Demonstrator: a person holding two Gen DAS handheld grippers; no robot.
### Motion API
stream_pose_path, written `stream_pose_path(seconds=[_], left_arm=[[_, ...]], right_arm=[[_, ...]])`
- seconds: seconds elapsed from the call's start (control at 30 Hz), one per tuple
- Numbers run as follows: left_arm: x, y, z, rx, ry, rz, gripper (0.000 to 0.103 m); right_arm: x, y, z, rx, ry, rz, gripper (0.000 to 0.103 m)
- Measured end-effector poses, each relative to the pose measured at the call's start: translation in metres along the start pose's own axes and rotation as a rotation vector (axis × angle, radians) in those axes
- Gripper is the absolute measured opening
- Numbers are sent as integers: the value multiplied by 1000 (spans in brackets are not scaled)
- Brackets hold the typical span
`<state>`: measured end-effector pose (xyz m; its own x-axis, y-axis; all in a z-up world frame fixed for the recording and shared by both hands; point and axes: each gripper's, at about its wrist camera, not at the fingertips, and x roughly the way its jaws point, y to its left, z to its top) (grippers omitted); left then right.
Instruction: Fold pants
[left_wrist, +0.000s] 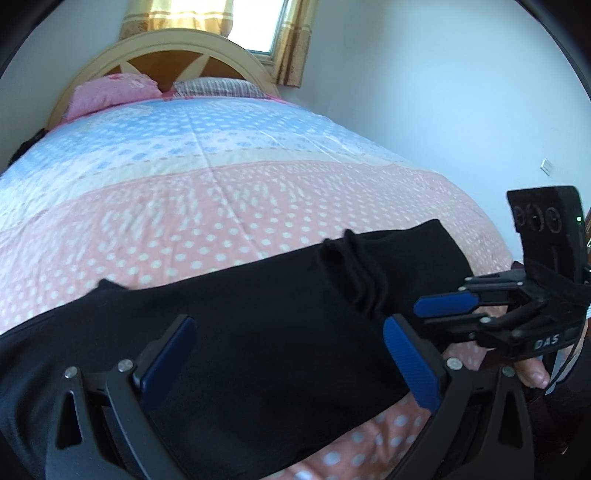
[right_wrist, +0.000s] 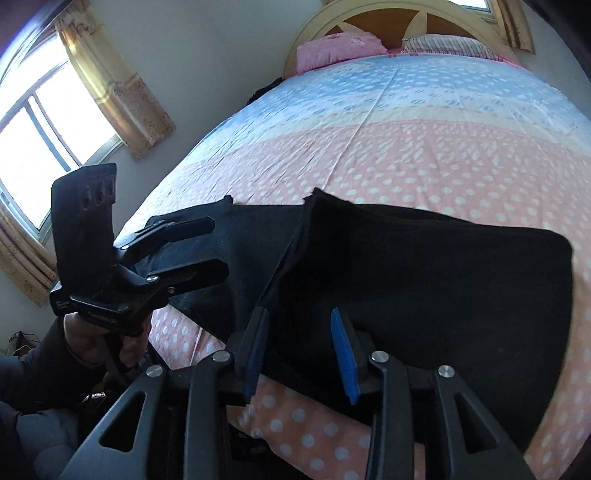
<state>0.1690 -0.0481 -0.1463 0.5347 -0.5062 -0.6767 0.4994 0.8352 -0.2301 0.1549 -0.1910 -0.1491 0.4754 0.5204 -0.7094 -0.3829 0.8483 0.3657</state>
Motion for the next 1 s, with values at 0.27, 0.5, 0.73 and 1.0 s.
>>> stream_pose_path(seconds=[0.27, 0.5, 0.73, 1.0], left_arm=[[46, -28, 14, -29, 120, -110, 84], [54, -38, 16, -54, 132, -92, 24], [30, -38, 25, -76, 68, -132, 10], [-18, 31, 27, -296, 36, -136, 10]], right_arm=[[-56, -82, -16, 301, -204, -24, 42], [-68, -83, -16, 303, -286, -27, 43], [-74, -90, -15, 320, -328, -71, 43], [-70, -85, -16, 296, -338, -60, 44]])
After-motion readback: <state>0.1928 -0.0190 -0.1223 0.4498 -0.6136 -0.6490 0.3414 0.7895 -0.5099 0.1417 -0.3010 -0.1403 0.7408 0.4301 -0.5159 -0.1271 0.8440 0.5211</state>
